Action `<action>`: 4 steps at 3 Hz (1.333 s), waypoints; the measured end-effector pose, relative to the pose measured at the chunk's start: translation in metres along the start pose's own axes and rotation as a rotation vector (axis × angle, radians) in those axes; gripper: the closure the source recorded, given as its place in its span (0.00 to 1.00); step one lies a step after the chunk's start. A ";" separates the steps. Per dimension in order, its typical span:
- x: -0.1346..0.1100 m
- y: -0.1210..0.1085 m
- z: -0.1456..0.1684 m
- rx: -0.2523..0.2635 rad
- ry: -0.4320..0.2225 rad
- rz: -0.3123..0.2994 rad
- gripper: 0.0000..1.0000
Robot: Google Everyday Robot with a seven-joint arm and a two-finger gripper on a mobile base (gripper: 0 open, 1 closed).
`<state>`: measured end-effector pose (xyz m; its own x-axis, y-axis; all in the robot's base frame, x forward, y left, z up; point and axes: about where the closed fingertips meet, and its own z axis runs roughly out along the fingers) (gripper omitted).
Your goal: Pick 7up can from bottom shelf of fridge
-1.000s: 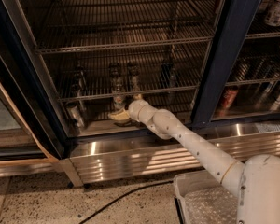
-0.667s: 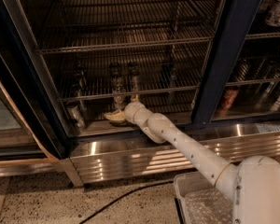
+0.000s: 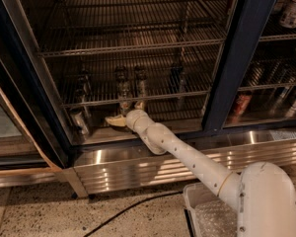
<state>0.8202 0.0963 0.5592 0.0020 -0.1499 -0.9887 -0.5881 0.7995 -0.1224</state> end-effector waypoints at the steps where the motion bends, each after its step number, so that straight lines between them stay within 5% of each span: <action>1: 0.004 -0.004 0.008 0.035 0.007 0.016 0.03; 3: 0.012 -0.022 0.019 0.096 0.019 0.015 0.04; 4: 0.019 -0.037 0.049 0.108 0.030 0.023 0.12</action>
Offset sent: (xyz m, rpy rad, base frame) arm 0.0296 -0.0108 -0.0158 -0.0005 0.0164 -0.1144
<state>0.8817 0.0921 0.5404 -0.0359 -0.1473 -0.9884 -0.4972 0.8606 -0.1102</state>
